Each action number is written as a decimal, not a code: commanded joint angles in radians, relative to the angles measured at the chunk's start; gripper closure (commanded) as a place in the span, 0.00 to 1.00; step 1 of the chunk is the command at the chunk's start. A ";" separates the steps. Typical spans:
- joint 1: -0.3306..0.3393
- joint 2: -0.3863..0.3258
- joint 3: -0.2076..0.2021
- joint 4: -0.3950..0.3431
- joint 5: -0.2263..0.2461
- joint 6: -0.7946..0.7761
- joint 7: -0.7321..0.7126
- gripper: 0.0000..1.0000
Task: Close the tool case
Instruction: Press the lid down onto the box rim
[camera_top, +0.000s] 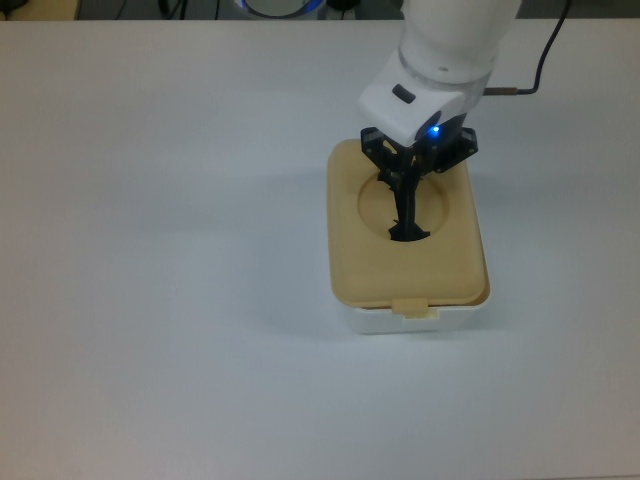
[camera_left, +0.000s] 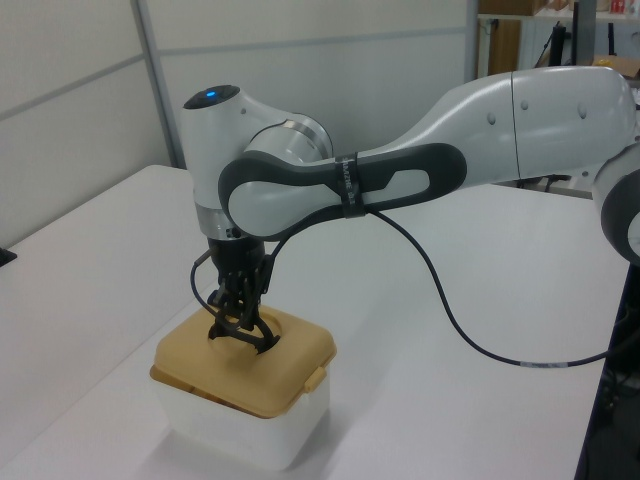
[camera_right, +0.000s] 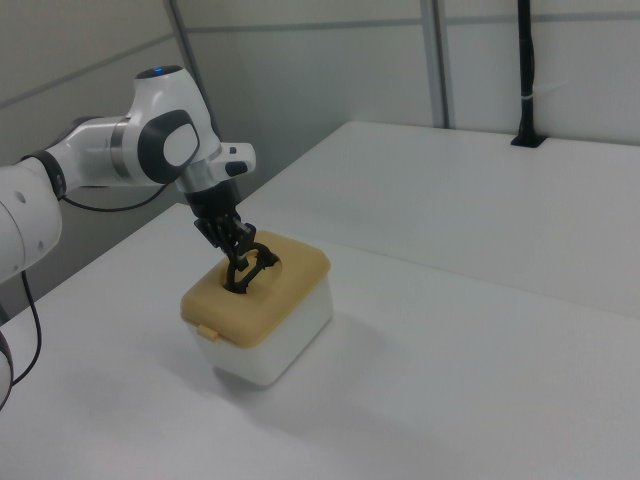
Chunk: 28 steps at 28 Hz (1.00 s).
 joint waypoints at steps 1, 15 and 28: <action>0.019 0.017 -0.009 0.029 -0.018 0.009 0.028 1.00; 0.033 0.022 -0.009 0.033 -0.023 0.010 0.040 0.00; 0.023 -0.056 -0.020 0.033 -0.021 -0.137 -0.010 0.00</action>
